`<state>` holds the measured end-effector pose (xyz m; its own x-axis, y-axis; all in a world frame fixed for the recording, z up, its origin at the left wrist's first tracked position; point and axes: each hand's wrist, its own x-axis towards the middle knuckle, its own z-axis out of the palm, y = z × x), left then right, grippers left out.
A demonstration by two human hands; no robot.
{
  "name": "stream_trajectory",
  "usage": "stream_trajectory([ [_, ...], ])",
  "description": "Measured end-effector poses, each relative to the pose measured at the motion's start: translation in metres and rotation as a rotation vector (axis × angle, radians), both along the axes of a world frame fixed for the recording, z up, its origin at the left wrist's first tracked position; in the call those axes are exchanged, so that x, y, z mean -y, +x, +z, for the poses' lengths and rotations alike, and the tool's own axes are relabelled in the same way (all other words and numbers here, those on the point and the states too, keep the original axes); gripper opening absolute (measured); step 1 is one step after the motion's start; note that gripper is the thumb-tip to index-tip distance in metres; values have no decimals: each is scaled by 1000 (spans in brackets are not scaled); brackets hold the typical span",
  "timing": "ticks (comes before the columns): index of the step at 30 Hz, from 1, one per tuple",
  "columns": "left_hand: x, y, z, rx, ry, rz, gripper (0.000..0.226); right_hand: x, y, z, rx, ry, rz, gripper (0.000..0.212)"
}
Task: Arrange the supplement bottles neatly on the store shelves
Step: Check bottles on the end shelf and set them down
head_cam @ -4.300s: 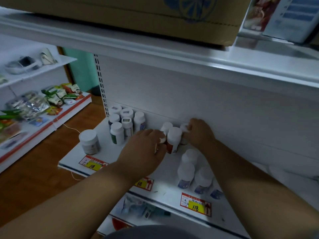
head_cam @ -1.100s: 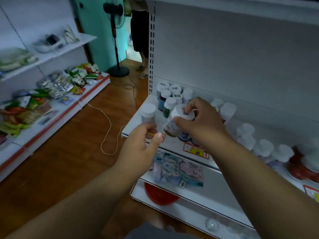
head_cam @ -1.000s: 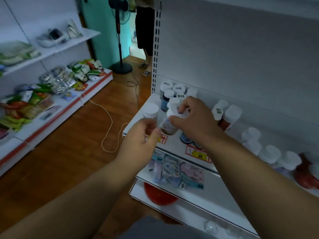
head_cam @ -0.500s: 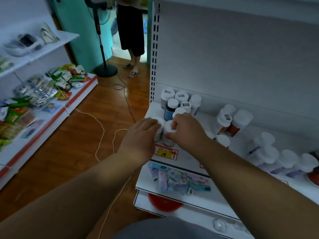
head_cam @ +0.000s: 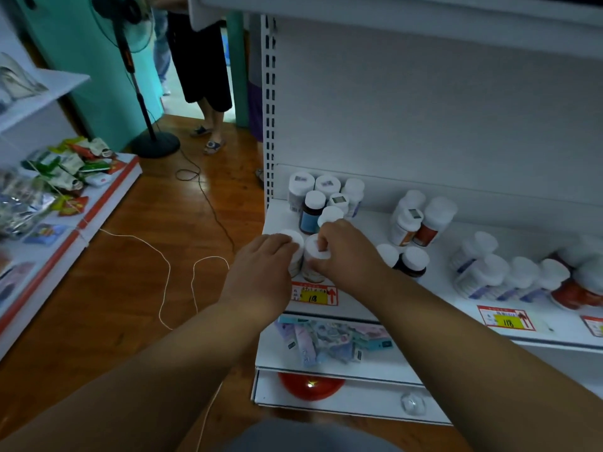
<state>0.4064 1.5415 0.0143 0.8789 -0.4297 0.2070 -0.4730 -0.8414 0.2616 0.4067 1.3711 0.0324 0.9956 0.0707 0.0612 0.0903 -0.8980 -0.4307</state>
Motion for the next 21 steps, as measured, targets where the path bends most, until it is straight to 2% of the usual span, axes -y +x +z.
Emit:
stream_trajectory([
  [5,-1,-1,1,25,-24,-7,48,2,-5,3,91,-21,15,31],
  [10,14,-2,16,138,-130,2,40,44,4,31,230,-45,-100,17],
  [13,40,2,30,181,-216,-61,37,82,18,36,192,-82,-158,15],
  [18,76,7,29,135,-285,-105,35,134,36,32,44,-229,-194,28],
  [21,94,10,22,120,-292,-91,33,159,46,24,-83,-299,-203,18],
])
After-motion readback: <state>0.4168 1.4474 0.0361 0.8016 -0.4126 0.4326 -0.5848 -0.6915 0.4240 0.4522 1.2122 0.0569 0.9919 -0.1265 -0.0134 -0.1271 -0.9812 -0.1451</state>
